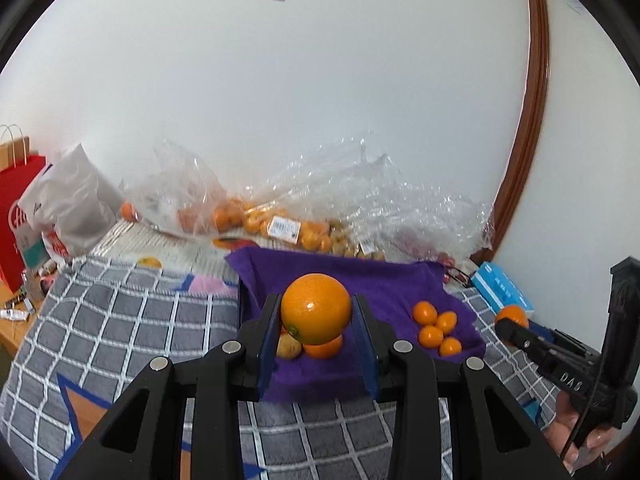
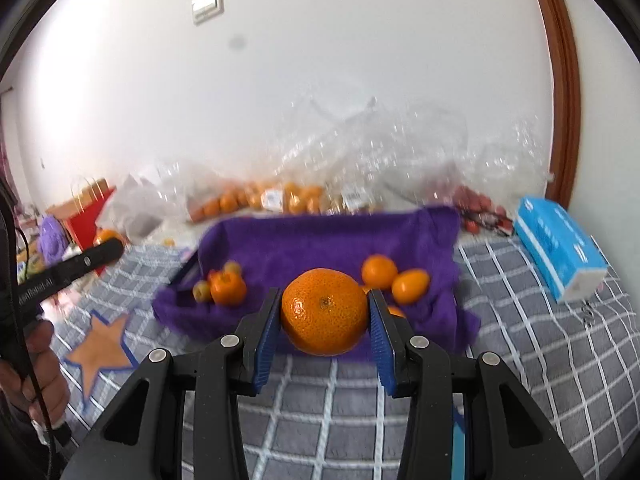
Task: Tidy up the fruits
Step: 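Carry the round orange with left tool while right tool carries the large orange over the towel, then lower both held oranges onto the towel with left and right tools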
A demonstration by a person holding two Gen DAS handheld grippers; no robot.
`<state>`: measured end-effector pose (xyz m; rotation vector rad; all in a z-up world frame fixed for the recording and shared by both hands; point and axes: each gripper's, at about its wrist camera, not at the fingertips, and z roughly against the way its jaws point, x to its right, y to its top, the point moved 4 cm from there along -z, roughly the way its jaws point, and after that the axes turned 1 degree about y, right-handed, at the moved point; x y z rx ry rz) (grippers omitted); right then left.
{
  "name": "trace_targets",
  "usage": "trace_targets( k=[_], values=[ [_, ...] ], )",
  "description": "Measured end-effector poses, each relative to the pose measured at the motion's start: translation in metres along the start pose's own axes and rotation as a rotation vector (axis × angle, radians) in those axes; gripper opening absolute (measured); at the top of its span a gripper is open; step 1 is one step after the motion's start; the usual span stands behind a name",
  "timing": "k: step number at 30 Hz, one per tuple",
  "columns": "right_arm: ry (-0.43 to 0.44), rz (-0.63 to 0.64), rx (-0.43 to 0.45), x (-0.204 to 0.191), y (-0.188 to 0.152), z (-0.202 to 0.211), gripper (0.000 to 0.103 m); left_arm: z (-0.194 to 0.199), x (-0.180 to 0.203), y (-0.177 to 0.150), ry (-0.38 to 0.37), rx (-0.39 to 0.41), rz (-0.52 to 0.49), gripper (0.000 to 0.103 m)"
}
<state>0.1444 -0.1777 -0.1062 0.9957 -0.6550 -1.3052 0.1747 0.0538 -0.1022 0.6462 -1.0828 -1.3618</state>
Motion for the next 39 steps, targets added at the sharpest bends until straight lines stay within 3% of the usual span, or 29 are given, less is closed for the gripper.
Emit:
trace_targets(
  k=[5, 13, 24, 39],
  values=[
    [0.014, -0.004, 0.043, 0.000, 0.030, -0.006, 0.042, -0.013, 0.003, 0.016, -0.016, 0.010, 0.023, 0.033],
    [0.050, -0.022, 0.023, 0.002, 0.050, -0.046, 0.042, -0.054, 0.001, 0.029, -0.012, -0.020, 0.070, 0.033],
    [0.073, -0.011, -0.174, 0.005, 0.002, -0.116, 0.042, -0.120, -0.029, 0.004, 0.022, -0.142, 0.156, 0.033],
    [0.078, 0.000, -0.224, 0.003, -0.017, -0.137, 0.042, -0.149, -0.044, -0.015, -0.018, -0.200, 0.236, 0.033]
  ],
)
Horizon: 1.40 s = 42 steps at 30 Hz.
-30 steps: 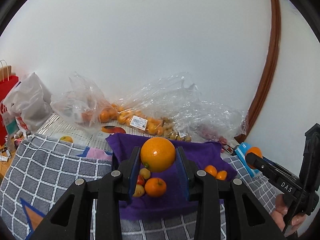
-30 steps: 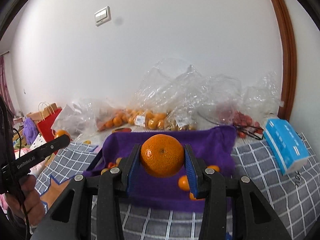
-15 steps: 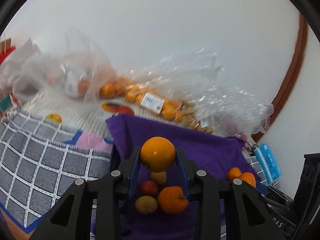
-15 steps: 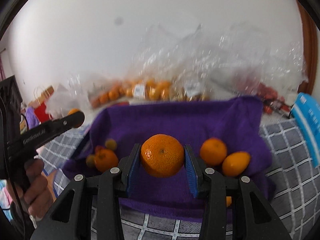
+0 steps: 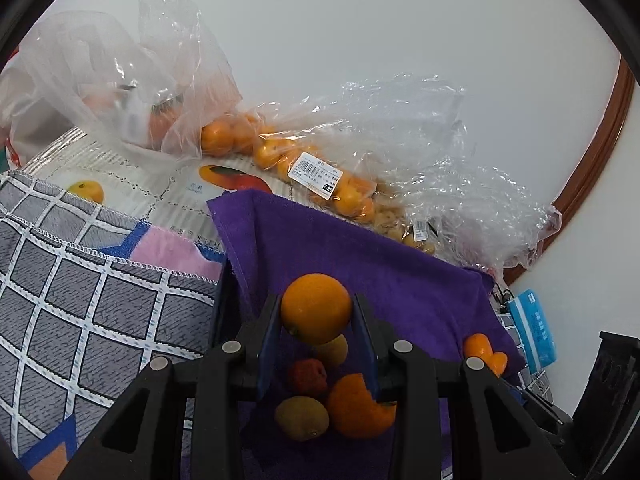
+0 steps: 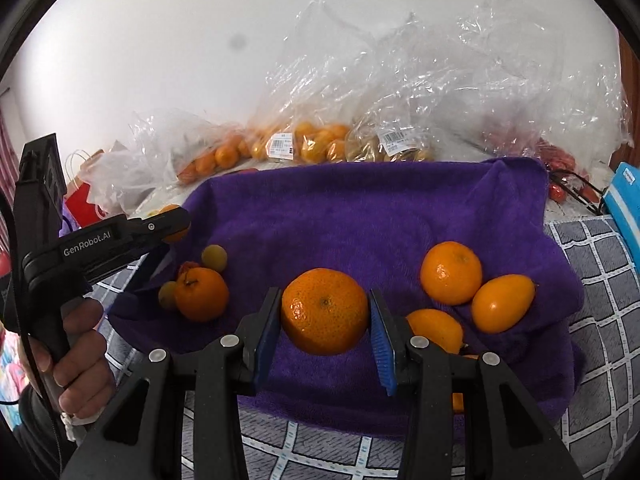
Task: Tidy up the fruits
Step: 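Lower both held oranges onto the towel with left and right tools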
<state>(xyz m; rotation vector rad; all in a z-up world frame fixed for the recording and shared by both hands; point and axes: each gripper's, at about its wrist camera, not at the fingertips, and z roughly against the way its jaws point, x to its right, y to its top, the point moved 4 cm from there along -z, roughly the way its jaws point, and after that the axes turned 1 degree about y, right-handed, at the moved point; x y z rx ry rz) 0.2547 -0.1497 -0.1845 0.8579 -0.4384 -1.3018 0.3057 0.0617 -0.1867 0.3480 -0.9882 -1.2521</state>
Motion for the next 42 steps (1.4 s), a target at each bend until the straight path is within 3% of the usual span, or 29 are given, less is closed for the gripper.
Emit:
trace_targets(
  k=[42],
  values=[
    [-0.038, -0.009, -0.048, -0.004, -0.003, -0.021, 0.042, -0.014, 0.007, -0.007, 0.057, -0.009, -0.075, 0.033]
  ],
)
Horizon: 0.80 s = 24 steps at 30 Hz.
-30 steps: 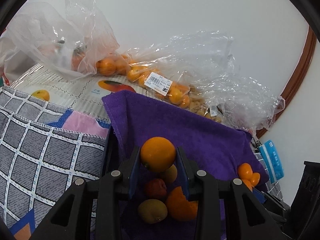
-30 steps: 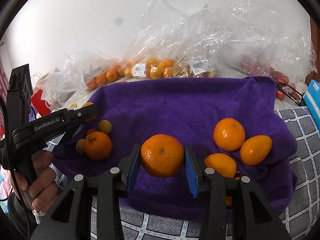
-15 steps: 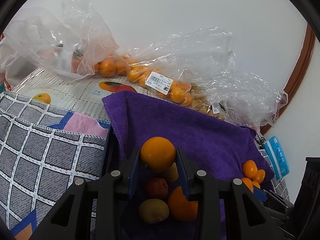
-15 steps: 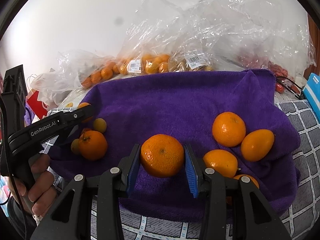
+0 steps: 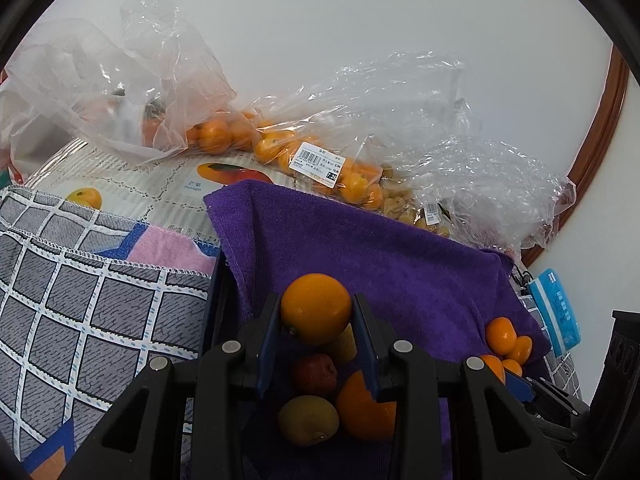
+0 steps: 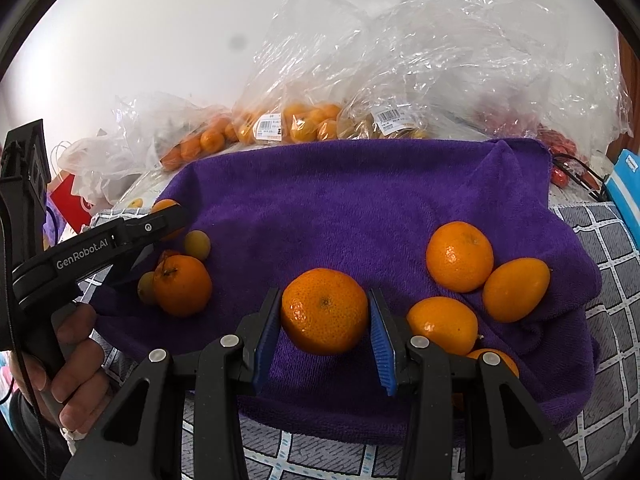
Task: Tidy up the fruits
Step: 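Lower both held oranges onto the towel with left and right tools, then open left tool releasing its orange while right tool releases the large orange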
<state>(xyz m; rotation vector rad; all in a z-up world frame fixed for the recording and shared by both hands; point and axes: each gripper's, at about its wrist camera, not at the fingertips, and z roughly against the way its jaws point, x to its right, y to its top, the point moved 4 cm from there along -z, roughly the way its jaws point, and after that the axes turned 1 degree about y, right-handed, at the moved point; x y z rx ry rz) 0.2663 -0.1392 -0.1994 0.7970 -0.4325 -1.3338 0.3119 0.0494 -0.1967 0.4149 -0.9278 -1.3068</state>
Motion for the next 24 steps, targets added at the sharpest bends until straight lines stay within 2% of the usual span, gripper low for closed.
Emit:
trace_targets(
  k=[16, 24],
  values=[
    [-0.003, -0.014, 0.022, 0.003, -0.001, 0.004, 0.046, 0.000, -0.001, 0.000, -0.006, 0.001, 0.006, 0.034],
    [-0.031, -0.025, 0.088, 0.007, 0.001, 0.020, 0.056, 0.006, 0.000, 0.001, 0.004, 0.029, -0.003, 0.038]
  ],
)
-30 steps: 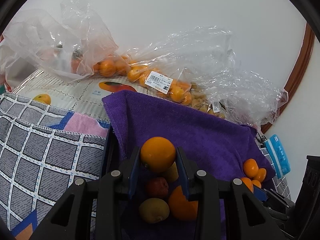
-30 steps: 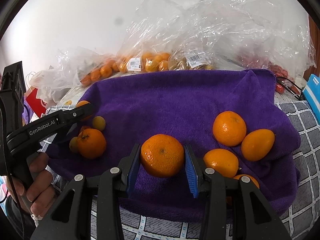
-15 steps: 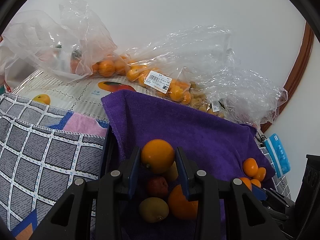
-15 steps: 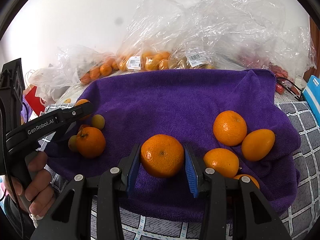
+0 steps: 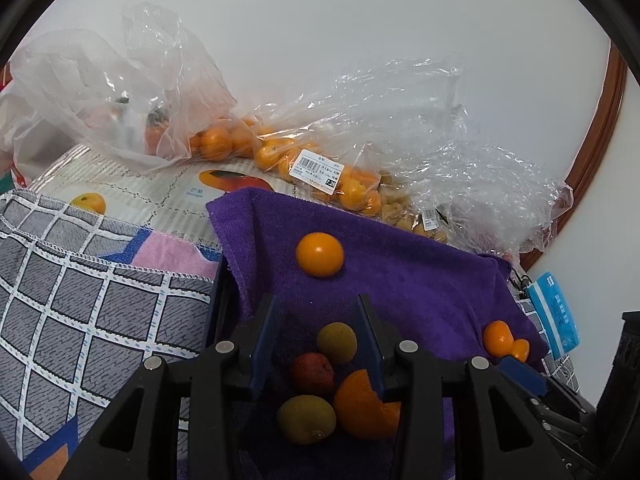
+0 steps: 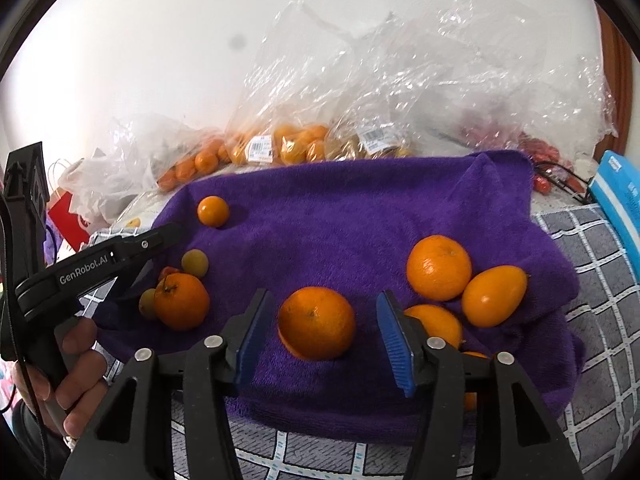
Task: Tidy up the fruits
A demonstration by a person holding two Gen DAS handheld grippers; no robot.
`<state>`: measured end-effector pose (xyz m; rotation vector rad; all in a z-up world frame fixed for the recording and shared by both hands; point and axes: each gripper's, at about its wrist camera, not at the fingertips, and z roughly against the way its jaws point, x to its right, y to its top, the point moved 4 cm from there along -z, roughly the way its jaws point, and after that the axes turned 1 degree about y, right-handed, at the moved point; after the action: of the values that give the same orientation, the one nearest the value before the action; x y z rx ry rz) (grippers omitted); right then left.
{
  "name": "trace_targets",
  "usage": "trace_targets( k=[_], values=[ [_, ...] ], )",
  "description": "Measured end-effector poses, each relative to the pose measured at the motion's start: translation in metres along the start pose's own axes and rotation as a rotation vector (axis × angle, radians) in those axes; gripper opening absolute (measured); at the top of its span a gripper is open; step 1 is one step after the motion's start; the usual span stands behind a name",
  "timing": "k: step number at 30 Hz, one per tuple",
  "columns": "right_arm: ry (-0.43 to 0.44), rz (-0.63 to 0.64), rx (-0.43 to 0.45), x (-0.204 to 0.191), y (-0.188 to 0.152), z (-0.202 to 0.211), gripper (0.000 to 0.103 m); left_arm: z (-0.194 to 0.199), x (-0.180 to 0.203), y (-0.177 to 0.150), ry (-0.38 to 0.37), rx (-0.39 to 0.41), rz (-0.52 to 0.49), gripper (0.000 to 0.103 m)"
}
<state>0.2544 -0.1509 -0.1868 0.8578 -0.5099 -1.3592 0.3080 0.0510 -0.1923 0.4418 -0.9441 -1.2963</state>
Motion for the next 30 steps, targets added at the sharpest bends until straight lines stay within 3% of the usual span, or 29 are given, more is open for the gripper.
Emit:
trace_targets(
  k=[5, 9, 12, 16, 18, 20, 25, 30],
  values=[
    [-0.045, 0.029, 0.055, -0.001, 0.006, 0.016, 0.060, 0.008, 0.001, 0.002, 0.022, 0.041, -0.009, 0.042],
    [-0.015, 0.007, 0.079, 0.000, 0.016, 0.031, 0.060, 0.022, 0.005, 0.005, 0.041, 0.092, -0.033, 0.042],
    [-0.084, -0.017, 0.060, 0.002, 0.024, 0.045, 0.060, 0.036, 0.011, 0.009, 0.061, 0.101, -0.055, 0.042],
    [-0.082, -0.092, 0.041, -0.001, 0.027, 0.088, 0.060, 0.070, 0.026, 0.009, 0.047, 0.062, -0.089, 0.042],
    [-0.120, -0.095, 0.068, -0.007, 0.024, 0.118, 0.061, 0.096, 0.036, 0.003, 0.059, 0.074, -0.127, 0.048],
    [-0.135, -0.099, 0.080, -0.014, 0.020, 0.138, 0.072, 0.118, 0.044, -0.007, 0.069, 0.065, -0.170, 0.054],
    [-0.232, -0.099, 0.031, -0.026, -0.007, 0.178, 0.077, 0.163, 0.050, -0.035, 0.088, 0.065, -0.199, 0.063],
    [-0.294, -0.010, 0.102, -0.048, -0.032, 0.224, 0.096, 0.207, 0.055, -0.053, 0.079, 0.052, -0.211, 0.075]
  ],
)
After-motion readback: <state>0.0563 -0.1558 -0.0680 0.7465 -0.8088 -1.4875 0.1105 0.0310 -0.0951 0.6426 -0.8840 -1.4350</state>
